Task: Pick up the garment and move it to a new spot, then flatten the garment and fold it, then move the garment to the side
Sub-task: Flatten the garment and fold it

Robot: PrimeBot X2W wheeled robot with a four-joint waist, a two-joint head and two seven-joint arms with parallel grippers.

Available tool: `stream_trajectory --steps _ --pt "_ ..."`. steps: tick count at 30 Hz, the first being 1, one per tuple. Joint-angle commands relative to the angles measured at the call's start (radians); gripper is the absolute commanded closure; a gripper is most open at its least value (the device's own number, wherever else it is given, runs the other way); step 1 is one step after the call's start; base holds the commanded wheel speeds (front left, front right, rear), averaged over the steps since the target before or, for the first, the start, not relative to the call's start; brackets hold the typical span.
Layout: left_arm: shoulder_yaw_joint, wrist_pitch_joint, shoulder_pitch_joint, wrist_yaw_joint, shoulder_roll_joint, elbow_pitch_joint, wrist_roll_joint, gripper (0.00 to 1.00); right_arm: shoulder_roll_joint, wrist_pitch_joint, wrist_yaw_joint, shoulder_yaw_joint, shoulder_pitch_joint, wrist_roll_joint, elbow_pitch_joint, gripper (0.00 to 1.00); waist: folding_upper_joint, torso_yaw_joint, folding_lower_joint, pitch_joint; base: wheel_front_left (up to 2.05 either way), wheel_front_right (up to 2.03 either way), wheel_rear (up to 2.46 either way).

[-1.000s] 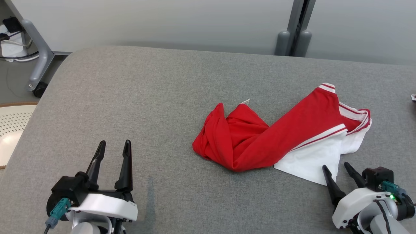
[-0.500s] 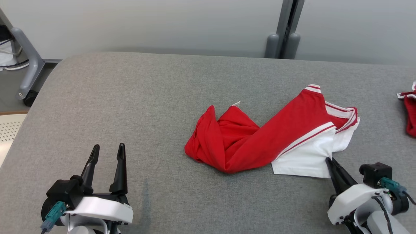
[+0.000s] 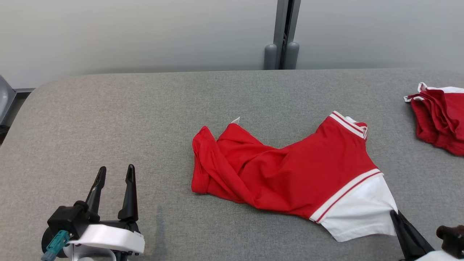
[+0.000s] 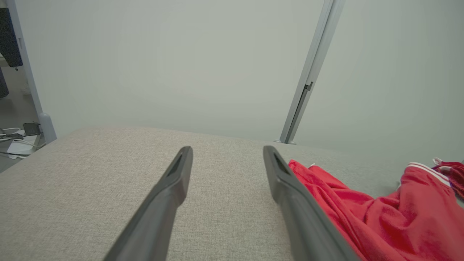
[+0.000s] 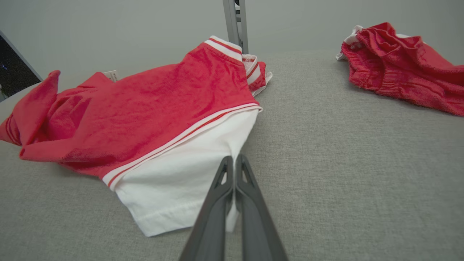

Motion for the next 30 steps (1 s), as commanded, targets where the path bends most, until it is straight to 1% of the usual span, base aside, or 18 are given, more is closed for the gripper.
stream_trajectory --steps 1,5,10,11,12,18,23,30 --pt "0.0 -0.004 0.002 -0.003 0.004 -0.003 0.006 0.0 -0.003 0.017 0.0 -0.027 0.036 -0.008 -0.037 1.0 -0.0001 -0.004 0.0 0.001 0.0 0.0 0.0" --pt "-0.004 -0.004 0.0 0.0 0.004 -0.005 0.006 0.0 0.015 0.07 0.0 -0.103 0.129 -0.011 -0.135 1.0 -0.0001 -0.004 0.0 0.001 0.0 0.0 0.0" --pt "-0.007 -0.004 0.013 0.005 0.004 -0.009 0.007 0.0 0.047 0.116 0.0 -0.157 0.184 -0.014 -0.194 1.0 -0.0001 -0.002 0.0 -0.004 0.0 0.0 0.0" --pt "-0.008 -0.004 0.015 0.006 0.004 -0.009 0.007 0.0 0.051 0.114 0.0 -0.162 0.188 -0.023 -0.201 0.67 -0.0001 -0.001 0.0 -0.005 0.0 0.0 0.0" --pt "-0.008 -0.004 0.017 0.007 0.004 -0.01 0.008 0.0 0.057 0.109 0.0 -0.165 0.189 -0.03 -0.208 0.0 -0.0001 0.0 0.0 -0.007 0.0 0.0 0.0" --pt "-0.001 -0.004 0.025 0.008 0.004 -0.017 0.018 0.0 0.081 0.07 0.0 -0.175 0.16 -0.094 -0.257 0.0 -0.0001 -0.002 0.0 -0.019 0.0 0.0 0.0" --pt "0.001 -0.004 0.033 0.011 0.004 -0.022 0.02 0.0 0.099 0.037 0.0 -0.162 0.13 -0.127 -0.287 0.0 -0.0001 -0.008 0.0 -0.028 0.0 0.0 0.0" --pt "0.007 -0.004 0.041 0.015 0.004 -0.03 0.023 0.0 0.127 0.008 0.0 -0.137 0.089 -0.136 -0.272 0.0 -0.0001 -0.024 0.0 -0.037 0.0 0.0 0.0"
